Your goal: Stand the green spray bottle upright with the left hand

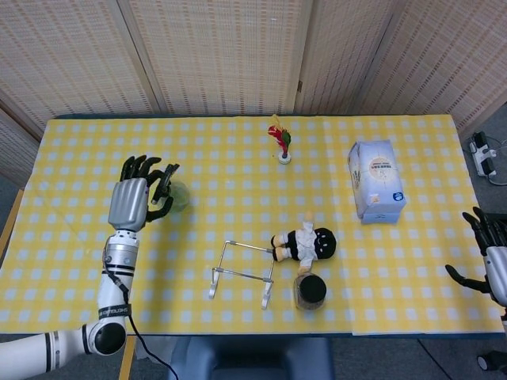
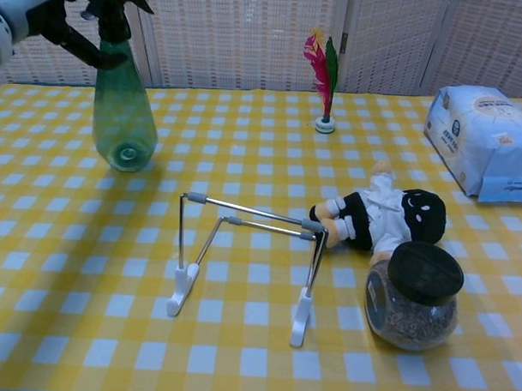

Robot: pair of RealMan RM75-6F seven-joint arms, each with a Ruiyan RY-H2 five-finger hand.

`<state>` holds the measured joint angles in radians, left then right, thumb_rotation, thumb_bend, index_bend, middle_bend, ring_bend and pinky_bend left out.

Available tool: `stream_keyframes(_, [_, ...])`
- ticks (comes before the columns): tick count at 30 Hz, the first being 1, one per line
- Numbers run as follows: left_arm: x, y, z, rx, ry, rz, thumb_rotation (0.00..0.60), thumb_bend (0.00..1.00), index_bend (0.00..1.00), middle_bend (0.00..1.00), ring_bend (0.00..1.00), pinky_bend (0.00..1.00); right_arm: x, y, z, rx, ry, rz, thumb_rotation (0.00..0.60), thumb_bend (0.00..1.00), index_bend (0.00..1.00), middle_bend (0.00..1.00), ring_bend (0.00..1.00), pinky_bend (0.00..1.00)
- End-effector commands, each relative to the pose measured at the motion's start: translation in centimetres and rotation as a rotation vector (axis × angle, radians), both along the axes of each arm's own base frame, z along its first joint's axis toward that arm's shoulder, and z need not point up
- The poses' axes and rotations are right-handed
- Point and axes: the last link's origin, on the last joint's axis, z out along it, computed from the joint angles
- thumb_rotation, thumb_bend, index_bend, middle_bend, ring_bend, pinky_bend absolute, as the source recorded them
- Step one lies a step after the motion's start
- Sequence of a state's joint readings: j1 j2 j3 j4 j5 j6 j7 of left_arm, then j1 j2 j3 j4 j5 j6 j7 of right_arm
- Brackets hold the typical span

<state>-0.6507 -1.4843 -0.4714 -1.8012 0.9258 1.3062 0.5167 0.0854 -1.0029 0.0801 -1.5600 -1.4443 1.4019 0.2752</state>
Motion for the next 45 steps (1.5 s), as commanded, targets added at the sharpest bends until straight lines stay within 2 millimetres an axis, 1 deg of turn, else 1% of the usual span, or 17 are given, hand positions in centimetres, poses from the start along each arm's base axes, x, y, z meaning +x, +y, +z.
stream_keyframes(1, [-0.3, -0.5, 2.7, -0.026, -0.146, 0.042, 0.600, 0.51, 0.77, 0.25, 0.12, 0.00, 0.1, 0.0, -0.1, 0.005, 0.000, 0.003, 0.600, 0.28, 0.00, 0.00, 0.00, 0.00])
stream_keyframes(3, [-0.6, -0.4, 3.2, -0.060, -0.209, 0.071, 0.600, 0.51, 0.78, 0.25, 0.12, 0.00, 0.1, 0.0, -0.3, 0.010, 0.004, 0.007, 0.600, 0.28, 0.00, 0.00, 0.00, 0.00])
stream_keyframes(6, [-1.1, 0.0, 3.6, -0.092, -0.246, 0.106, 0.600, 0.51, 0.78, 0.25, 0.12, 0.00, 0.2, 0.1, -0.4, 0.012, 0.008, 0.007, 0.600, 0.28, 0.00, 0.00, 0.00, 0.00])
stream_keyframes(11, [-1.4, 0.4, 4.4, -0.168, -0.337, 0.157, 0.600, 0.51, 0.79, 0.25, 0.12, 0.00, 0.2, 0.0, -0.6, 0.013, 0.015, 0.000, 0.600, 0.28, 0.00, 0.00, 0.00, 0.00])
stream_keyframes(18, [-2.6, 1.1, 4.8, -0.233, -0.333, 0.219, 0.600, 0.51, 0.79, 0.26, 0.12, 0.00, 0.1, -0.2, -0.8, 0.017, 0.022, -0.008, 0.600, 0.28, 0.00, 0.00, 0.00, 0.00])
stream_keyframes(21, [-3.3, 1.4, 5.0, -0.229, -0.336, 0.229, 0.600, 0.51, 0.79, 0.26, 0.12, 0.00, 0.1, -0.2, -0.8, 0.013, 0.023, -0.010, 0.600, 0.28, 0.00, 0.00, 0.00, 0.00])
stream_keyframes(28, [-4.6, 1.9, 4.5, -0.228, -0.344, 0.231, 0.600, 0.54, 0.79, 0.26, 0.12, 0.00, 0.1, -0.2, -0.7, 0.008, 0.023, -0.010, 0.600, 0.28, 0.00, 0.00, 0.00, 0.00])
stream_keyframes(32, [-4.7, 2.1, 4.5, -0.223, -0.343, 0.225, 0.600, 0.54, 0.79, 0.26, 0.12, 0.00, 0.1, -0.1, -0.7, 0.007, 0.024, -0.010, 0.600, 0.28, 0.00, 0.00, 0.00, 0.00])
stream_keyframes(40, [-4.0, 2.0, 4.8, -0.203, -0.316, 0.202, 0.600, 0.54, 0.79, 0.26, 0.12, 0.00, 0.1, -0.2, -0.7, 0.008, 0.023, -0.011, 0.600, 0.28, 0.00, 0.00, 0.00, 0.00])
stream_keyframes(45, [-4.2, 2.2, 4.6, -0.195, -0.283, 0.214, 0.600, 0.54, 0.79, 0.26, 0.12, 0.00, 0.1, -0.1, -0.6, 0.005, 0.022, -0.009, 0.600, 0.28, 0.00, 0.00, 0.00, 0.00])
